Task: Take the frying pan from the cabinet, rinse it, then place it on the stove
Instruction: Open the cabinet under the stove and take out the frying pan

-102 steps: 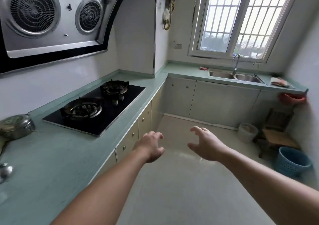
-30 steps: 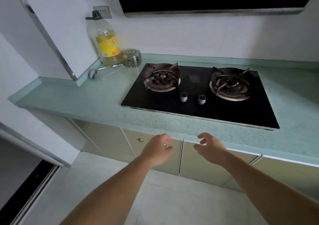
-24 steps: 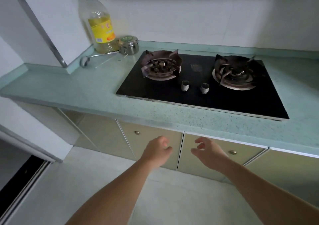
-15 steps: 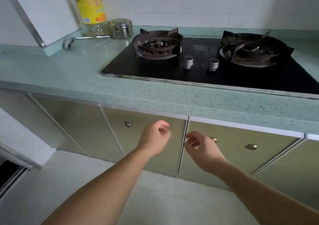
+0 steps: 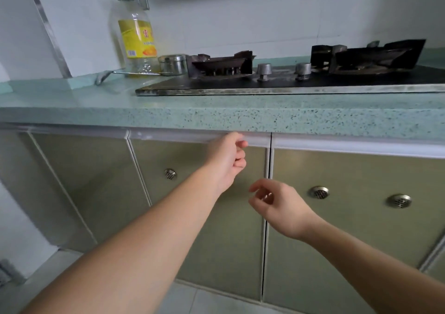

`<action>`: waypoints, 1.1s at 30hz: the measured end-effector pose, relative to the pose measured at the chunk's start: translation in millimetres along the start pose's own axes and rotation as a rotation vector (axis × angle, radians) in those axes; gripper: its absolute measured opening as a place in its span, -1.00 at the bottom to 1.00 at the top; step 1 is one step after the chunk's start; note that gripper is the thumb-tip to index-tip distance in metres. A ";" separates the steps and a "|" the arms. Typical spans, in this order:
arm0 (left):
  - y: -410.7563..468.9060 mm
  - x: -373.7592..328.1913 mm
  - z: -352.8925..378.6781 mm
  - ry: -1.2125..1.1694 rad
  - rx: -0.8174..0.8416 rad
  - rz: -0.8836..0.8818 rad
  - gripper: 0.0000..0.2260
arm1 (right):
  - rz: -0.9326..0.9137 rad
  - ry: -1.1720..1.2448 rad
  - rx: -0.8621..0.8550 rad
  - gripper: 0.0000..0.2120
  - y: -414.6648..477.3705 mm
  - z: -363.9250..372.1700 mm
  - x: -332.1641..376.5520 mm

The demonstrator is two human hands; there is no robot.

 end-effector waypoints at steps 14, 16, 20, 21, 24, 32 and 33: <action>-10.1 0.8 11.3 -0.146 -0.038 -0.070 -0.82 | -0.074 -0.014 -0.064 -0.85 -9.1 -21.1 -0.4; -13.5 0.0 10.4 -0.131 -0.049 -0.065 -0.81 | -0.108 -0.020 -0.101 -0.87 -11.2 -29.8 5.7; -25.6 -2.9 7.2 -0.028 -0.099 -0.037 -0.92 | -0.210 0.011 -0.240 -0.87 -12.8 -53.1 22.6; -28.8 -3.6 5.6 -0.004 -0.114 -0.033 -0.95 | -0.240 0.033 -0.287 -0.86 -12.7 -59.6 28.0; -35.9 -3.4 -4.3 0.041 -0.165 -0.026 -0.84 | -0.344 0.099 -0.366 -0.83 -10.4 -75.3 45.6; -67.3 -12.7 -39.7 0.282 -0.233 -0.011 -0.38 | -0.513 0.114 -0.219 -0.80 18.0 -75.9 96.6; -71.3 -14.4 -43.1 0.307 -0.236 -0.007 -0.41 | -0.526 0.159 -0.200 -0.81 23.7 -68.7 103.1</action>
Point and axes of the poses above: each hand's wrist, its own y-axis towards the middle knuckle, its own z-axis out of the palm, x = y × z, the point moved 5 cm from there along y, towards the middle knuckle, and after that the axes turned 1 degree about y, right-handed, at the moved point
